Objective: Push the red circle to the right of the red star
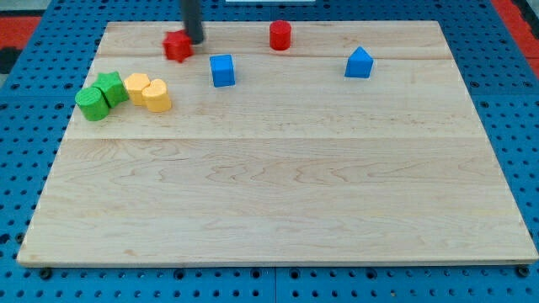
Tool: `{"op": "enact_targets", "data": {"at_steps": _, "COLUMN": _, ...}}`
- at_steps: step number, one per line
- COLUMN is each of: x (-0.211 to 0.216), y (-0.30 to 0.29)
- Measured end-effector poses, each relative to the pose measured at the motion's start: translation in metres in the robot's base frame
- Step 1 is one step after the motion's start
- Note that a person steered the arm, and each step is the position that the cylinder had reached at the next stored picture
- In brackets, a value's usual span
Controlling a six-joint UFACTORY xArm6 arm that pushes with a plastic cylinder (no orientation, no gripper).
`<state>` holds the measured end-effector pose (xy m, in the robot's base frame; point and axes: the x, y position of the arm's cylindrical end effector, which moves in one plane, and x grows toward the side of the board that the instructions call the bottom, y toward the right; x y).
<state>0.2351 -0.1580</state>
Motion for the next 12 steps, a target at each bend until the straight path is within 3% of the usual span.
{"op": "enact_targets", "data": {"at_steps": 1, "x": 0.016, "y": 0.044}}
{"op": "enact_targets", "data": {"at_steps": 2, "x": 0.039, "y": -0.001}}
{"op": "enact_targets", "data": {"at_steps": 3, "x": 0.019, "y": -0.046}}
{"op": "enact_targets", "data": {"at_steps": 5, "x": 0.023, "y": 0.209}}
{"op": "enact_targets", "data": {"at_steps": 6, "x": 0.012, "y": 0.237}}
{"op": "enact_targets", "data": {"at_steps": 7, "x": -0.008, "y": 0.173}}
{"op": "enact_targets", "data": {"at_steps": 8, "x": -0.008, "y": 0.157}}
{"op": "enact_targets", "data": {"at_steps": 9, "x": -0.039, "y": 0.195}}
{"op": "enact_targets", "data": {"at_steps": 11, "x": -0.009, "y": 0.034}}
{"op": "enact_targets", "data": {"at_steps": 12, "x": -0.001, "y": 0.099}}
